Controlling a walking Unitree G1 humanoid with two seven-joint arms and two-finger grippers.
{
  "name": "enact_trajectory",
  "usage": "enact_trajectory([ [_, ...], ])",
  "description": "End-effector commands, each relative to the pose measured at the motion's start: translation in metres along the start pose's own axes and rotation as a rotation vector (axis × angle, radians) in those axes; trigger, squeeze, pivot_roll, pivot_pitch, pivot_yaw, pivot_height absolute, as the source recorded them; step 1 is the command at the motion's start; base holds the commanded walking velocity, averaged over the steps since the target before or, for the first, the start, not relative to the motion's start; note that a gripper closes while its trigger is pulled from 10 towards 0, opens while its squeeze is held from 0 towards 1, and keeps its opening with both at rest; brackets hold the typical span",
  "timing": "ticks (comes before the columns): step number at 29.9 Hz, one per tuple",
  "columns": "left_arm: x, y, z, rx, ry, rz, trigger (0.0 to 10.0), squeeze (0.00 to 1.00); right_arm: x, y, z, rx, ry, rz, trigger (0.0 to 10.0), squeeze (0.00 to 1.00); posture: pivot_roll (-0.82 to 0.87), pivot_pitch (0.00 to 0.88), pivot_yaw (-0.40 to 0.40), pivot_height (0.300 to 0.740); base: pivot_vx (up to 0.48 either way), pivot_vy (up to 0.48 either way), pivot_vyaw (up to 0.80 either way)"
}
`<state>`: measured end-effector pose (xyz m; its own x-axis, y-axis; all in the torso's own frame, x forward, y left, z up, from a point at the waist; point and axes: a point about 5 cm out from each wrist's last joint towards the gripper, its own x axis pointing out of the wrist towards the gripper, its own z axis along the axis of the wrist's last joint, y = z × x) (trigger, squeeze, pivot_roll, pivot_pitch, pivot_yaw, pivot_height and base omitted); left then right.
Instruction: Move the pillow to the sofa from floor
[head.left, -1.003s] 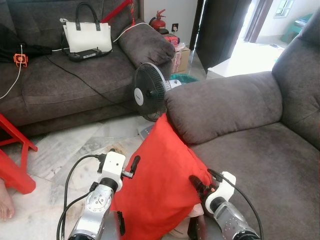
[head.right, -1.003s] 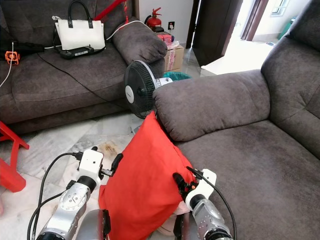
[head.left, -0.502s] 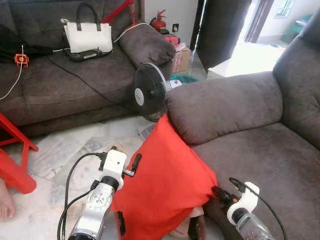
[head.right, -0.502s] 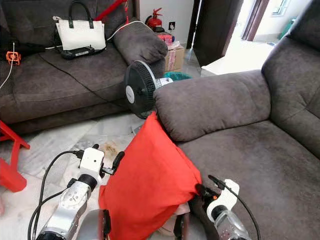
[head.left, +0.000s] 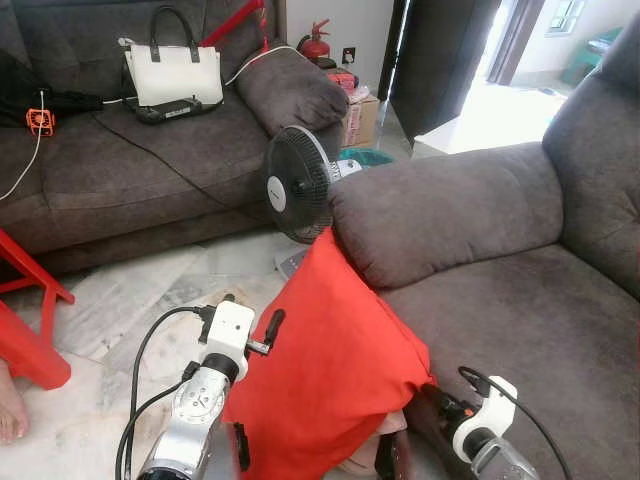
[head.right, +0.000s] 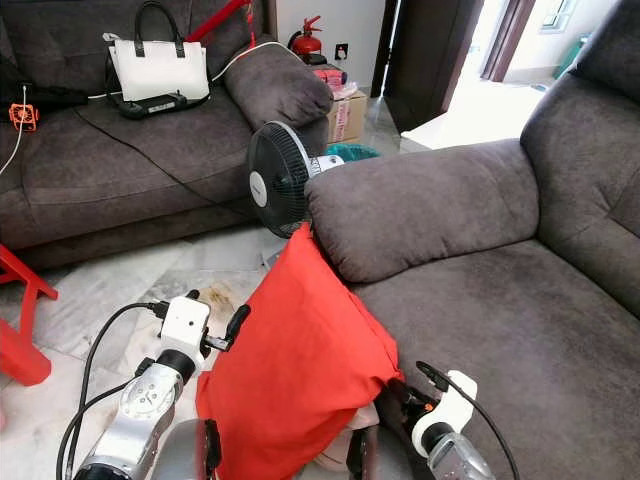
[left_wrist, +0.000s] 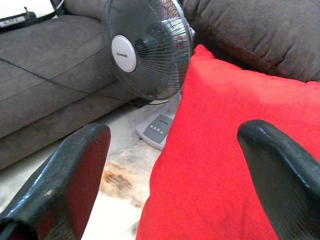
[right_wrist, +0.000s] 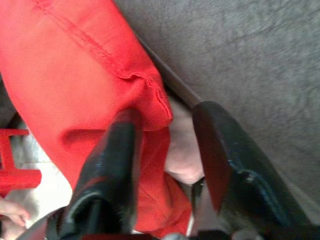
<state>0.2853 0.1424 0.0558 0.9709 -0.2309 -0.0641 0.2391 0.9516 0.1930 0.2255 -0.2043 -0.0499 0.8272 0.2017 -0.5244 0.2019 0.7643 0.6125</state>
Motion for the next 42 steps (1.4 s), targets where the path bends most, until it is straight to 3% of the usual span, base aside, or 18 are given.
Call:
enact_trajectory([
  [1, 0.0, 0.0, 0.002, -0.001, -0.001, 0.001, 10.0, 0.0, 0.001, 0.002, 0.002, 0.032, -0.021, 0.013, 10.0, 1.0, 0.12, 0.0, -0.082, 0.571, 0.0, 0.0, 0.0],
  [5, -0.001, -0.001, 0.001, -0.002, 0.0, 0.0, 10.0, 0.0, 0.009, 0.019, 0.007, 0.054, -0.077, 0.108, 10.0, 1.0, 0.12, 0.0, -0.082, 0.571, 0.0, 0.0, 0.0],
  [10, -0.001, 0.0, 0.001, -0.003, 0.002, 0.0, 10.0, 0.0, 0.002, 0.01, 0.016, 0.07, -0.148, 0.137, 10.0, 1.0, 0.12, 0.0, -0.079, 0.571, 0.0, 0.0, 0.0],
  [16, -0.001, 0.0, 0.0, -0.002, 0.005, -0.001, 10.0, 0.0, 0.005, 0.016, 0.031, 0.062, -0.184, 0.176, 10.0, 1.0, 0.12, 0.0, -0.08, 0.571, 0.0, 0.0, 0.0],
  [17, -0.001, 0.0, 0.0, -0.002, 0.005, -0.001, 10.0, 0.0, 0.006, 0.018, 0.031, 0.054, -0.185, 0.182, 10.0, 0.71, 0.12, 0.0, -0.08, 0.571, 0.0, 0.0, 0.0],
  [18, -0.002, 0.0, 0.0, -0.002, 0.005, 0.0, 10.0, 0.0, 0.009, 0.023, 0.031, 0.042, -0.182, 0.201, 10.0, 0.0, 0.12, 0.0, -0.08, 0.571, 0.0, 0.0, 0.0],
  [26, -0.002, -0.002, 0.0, -0.005, 0.007, -0.004, 10.0, 0.0, 0.016, 0.042, 0.025, 0.037, -0.171, 0.271, 10.0, 0.0, 0.12, 0.0, -0.081, 0.571, 0.0, 0.0, 0.0],
  [28, -0.002, -0.003, -0.001, -0.005, 0.008, -0.004, 10.0, 0.0, 0.02, 0.056, 0.023, 0.011, -0.168, 0.319, 10.0, 0.0, 0.12, 0.0, -0.083, 0.571, 0.0, 0.0, 0.0],
  [42, -0.003, -0.008, -0.002, 0.001, 0.007, -0.016, 10.0, 0.0, 0.023, 0.071, 0.025, -0.037, -0.198, 0.297, 10.0, 0.0, 0.12, 0.0, -0.086, 0.571, 0.0, 0.0, 0.0],
])
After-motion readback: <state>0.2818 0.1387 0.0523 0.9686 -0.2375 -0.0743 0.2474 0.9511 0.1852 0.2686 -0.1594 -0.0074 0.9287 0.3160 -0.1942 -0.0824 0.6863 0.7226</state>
